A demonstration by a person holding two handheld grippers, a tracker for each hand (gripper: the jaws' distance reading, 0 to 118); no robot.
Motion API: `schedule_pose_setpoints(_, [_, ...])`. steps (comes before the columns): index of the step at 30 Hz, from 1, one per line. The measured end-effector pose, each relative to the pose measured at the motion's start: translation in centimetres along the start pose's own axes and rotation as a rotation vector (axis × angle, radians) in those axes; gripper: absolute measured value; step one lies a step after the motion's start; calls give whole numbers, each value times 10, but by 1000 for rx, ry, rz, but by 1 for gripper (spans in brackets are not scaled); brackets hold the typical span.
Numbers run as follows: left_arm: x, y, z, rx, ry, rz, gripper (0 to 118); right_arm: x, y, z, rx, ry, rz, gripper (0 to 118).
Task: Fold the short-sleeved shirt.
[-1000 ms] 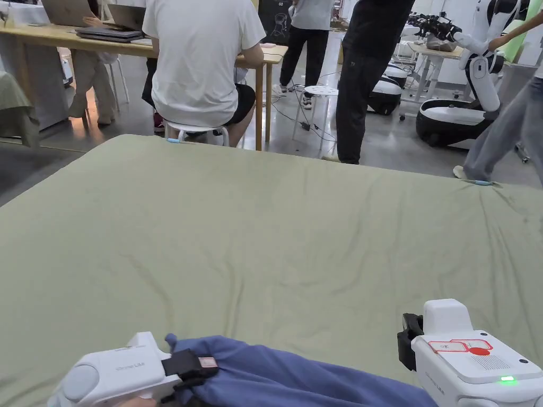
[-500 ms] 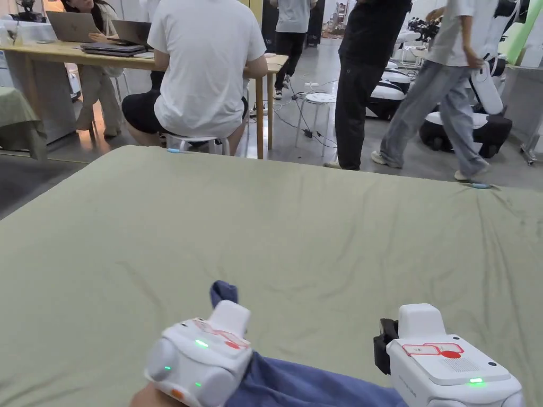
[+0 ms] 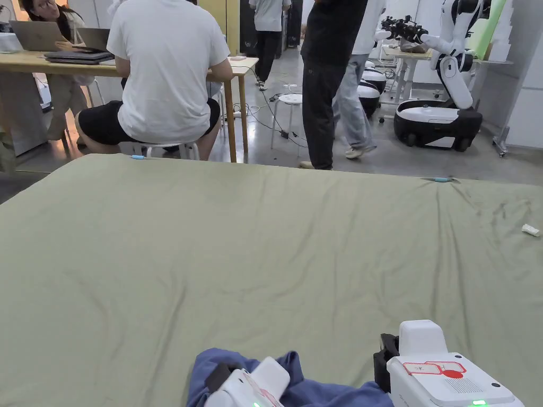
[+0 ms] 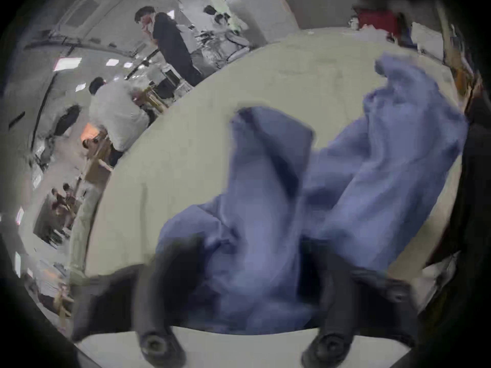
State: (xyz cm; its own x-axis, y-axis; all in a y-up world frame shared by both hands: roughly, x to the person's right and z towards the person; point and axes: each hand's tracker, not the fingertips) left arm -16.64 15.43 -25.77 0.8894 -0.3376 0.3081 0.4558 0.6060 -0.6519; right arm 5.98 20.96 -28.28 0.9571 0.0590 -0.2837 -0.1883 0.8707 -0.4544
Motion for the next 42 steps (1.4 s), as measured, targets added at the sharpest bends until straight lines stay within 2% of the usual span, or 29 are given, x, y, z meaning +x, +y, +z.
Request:
schedule_pose_setpoints(1, [-10,3,15,43,-42,92,100,0,5,8,5,5,-4,0])
schedule_pose_setpoints(5, [-66,-3,65,236,-317,534,99,2,3,5,25,22,-10,0])
schedule_pose_setpoints(7, [-85,-11,60,217,-336,627,98,2,2,5,30,30,-21,0])
schedule_pose_setpoints(8, [-90,-13,48,182,-304,628,91,2,2,5,33,33,-25,0])
schedule_pose_setpoints(9, [-91,-15,37,125,-276,594,70,2,2,5,32,36,-29,0])
schedule_pose_setpoints(10, [-90,-17,27,95,-269,556,8,2,1,5,28,41,-35,0])
schedule_pose_setpoints(11, [-87,-19,16,63,-268,535,1,2,-2,4,24,45,-38,0])
schedule_pose_setpoints(13, [-75,-16,8,50,-268,546,0,0,-7,0,13,46,-35,0])
schedule_pose_setpoints(15, [-64,-14,2,41,-364,523,0,1,-10,-2,1,43,-35,0])
schedule_pose_setpoints(18, [-31,-10,-17,-40,-343,508,0,3,-10,0,-8,39,-47,0])
schedule_pose_setpoints(22, [14,-7,-35,-49,-505,508,0,8,-11,-3,-9,29,-46,0])
schedule_pose_setpoints(24, [21,-4,-27,-51,-484,476,0,11,-12,-3,-13,23,-49,0])
schedule_pose_setpoints(27, [3,-4,-17,-15,-501,536,0,12,-13,-3,-18,13,-47,0])
schedule_pose_setpoints(31, [-45,0,46,216,-349,545,0,11,-14,-2,-20,12,-44,0])
schedule_pose_setpoints(33, [-78,-10,51,208,-247,509,0,9,-14,-6,-22,16,-43,0])
schedule_pose_setpoints(35, [-105,-23,49,170,-172,586,0,5,-14,-8,-21,19,-43,0])
schedule_pose_setpoints(38, [-121,-38,42,161,-177,627,0,-1,-15,-8,-18,37,-44,0])
schedule_pose_setpoints(39, [-121,-43,42,160,-199,631,1,-3,-16,-9,-21,40,-40,0])
schedule_pose_setpoints(40, [-121,-47,41,164,-250,666,23,-5,-17,-10,-26,42,-36,0])
schedule_pose_setpoints(42, [-129,-62,31,174,-332,823,91,-5,-19,-13,-32,43,-35,0])
